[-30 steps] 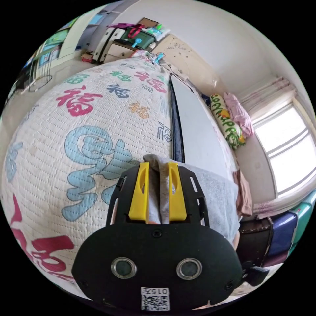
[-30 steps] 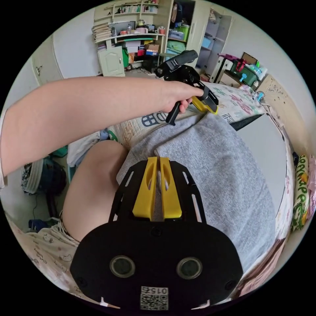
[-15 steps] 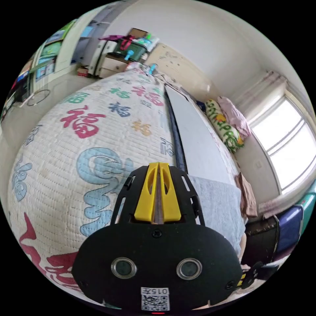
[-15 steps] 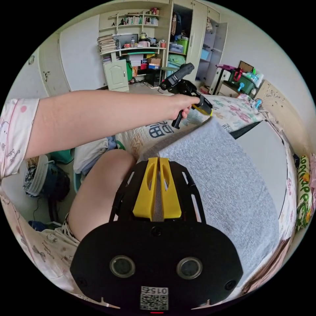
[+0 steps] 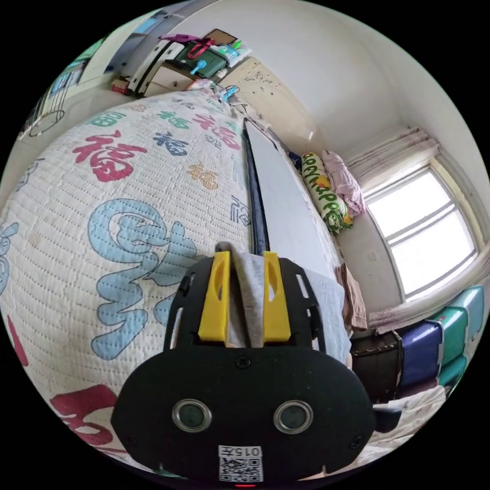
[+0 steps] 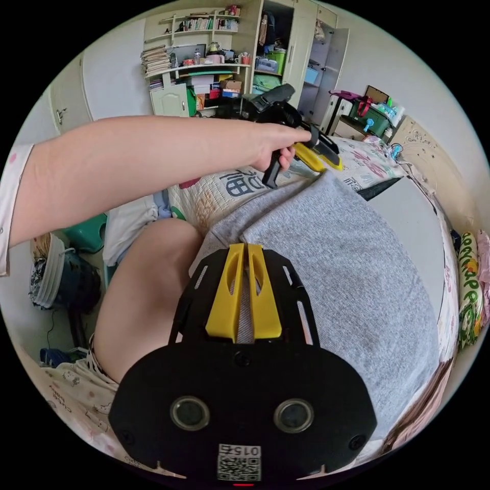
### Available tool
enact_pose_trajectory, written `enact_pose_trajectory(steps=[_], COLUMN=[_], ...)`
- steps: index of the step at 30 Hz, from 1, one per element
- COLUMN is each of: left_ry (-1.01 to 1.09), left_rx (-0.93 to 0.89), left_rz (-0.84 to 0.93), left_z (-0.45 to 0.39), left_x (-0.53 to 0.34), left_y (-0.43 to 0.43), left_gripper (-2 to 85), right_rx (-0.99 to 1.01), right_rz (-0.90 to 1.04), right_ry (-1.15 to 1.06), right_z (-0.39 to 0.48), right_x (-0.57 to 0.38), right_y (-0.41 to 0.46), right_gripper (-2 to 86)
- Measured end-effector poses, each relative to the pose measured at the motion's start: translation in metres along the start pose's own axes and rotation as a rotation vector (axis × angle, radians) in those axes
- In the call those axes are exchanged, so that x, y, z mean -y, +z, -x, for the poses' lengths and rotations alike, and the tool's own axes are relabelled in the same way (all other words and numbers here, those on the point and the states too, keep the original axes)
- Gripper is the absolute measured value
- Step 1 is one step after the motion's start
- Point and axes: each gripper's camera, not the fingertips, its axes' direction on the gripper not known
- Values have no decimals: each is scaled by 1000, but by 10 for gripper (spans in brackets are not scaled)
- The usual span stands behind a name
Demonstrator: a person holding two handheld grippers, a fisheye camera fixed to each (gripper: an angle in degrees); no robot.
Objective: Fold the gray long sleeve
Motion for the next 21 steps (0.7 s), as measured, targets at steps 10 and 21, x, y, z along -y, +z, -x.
enact_pose_trajectory(steps=[10,21], left_ry=[113,155], left_rx=[231,-130], left_rz=[-3,-161], left_z=[-10,-6], left_x=[1,-155], left_y=[-9,-159], left_gripper=[5,84], right_rx=[-34,-8], right_rz=[78,-113], right_ry=[13,41], right_z=[11,-2], right_x=[14,-47], right_y=[15,-105], right_gripper=[14,78])
